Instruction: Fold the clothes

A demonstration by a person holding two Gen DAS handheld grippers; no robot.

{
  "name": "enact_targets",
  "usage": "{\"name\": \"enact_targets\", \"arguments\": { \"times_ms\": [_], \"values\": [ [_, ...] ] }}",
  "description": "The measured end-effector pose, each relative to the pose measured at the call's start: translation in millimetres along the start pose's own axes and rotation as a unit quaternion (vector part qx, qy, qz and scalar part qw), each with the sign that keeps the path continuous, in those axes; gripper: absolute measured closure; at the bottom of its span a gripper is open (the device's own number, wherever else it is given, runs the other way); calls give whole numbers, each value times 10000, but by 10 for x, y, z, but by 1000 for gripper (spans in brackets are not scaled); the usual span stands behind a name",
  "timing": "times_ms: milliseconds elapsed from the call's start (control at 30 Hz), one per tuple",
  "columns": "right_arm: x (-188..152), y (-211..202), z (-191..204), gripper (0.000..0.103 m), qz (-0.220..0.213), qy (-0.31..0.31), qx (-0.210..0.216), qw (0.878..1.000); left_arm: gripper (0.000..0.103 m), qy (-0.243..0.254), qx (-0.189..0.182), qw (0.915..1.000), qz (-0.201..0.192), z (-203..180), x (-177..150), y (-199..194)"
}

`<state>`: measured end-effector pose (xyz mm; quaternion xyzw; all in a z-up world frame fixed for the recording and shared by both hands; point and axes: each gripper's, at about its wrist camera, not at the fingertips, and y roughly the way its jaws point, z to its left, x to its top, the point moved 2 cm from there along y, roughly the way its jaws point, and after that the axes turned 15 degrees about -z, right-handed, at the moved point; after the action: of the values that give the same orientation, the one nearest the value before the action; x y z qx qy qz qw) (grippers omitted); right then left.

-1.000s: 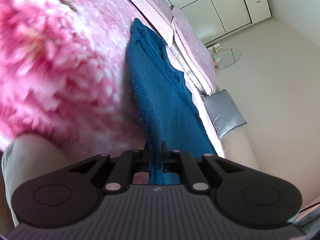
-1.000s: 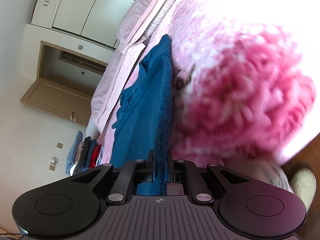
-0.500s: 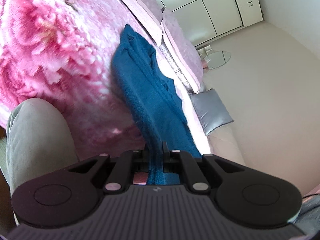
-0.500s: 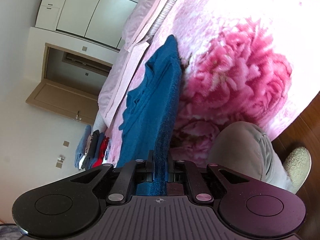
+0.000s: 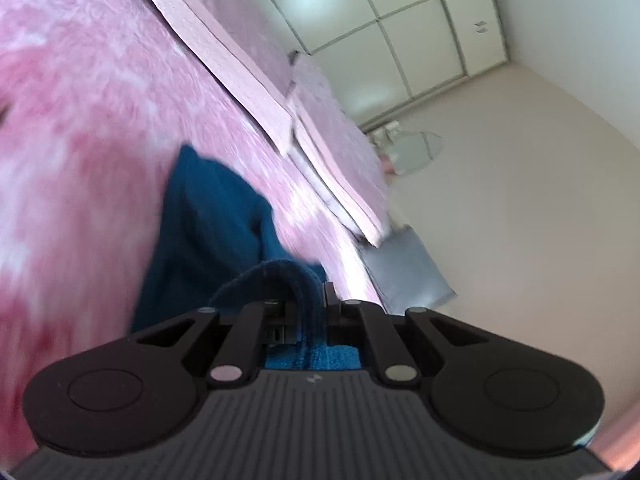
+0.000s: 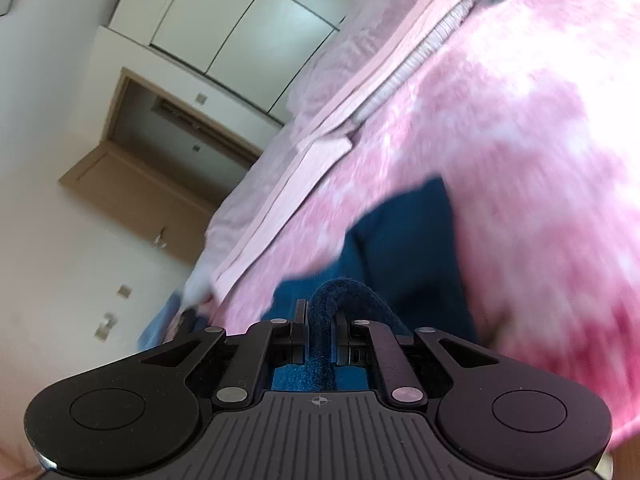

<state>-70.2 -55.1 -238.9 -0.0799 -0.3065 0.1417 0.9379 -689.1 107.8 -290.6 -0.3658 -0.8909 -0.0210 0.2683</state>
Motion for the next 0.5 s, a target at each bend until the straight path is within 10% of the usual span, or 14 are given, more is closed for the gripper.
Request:
{"name": "enact_targets", "arguments": {
  "times_ms": [100,200,500],
  "values": [
    [228,790,-190,91,25,120,-541,9985,88,-102,513,9986,-20,241,248,631],
    [282,1267,-459,45,71,81,-1228,9924,79,-33,1016,9947,-184,463,464,915],
    [136,1122,-790,45,51,-1289,-967,9869,74,1173,862,9890,258,457,346,888]
  ]
}}
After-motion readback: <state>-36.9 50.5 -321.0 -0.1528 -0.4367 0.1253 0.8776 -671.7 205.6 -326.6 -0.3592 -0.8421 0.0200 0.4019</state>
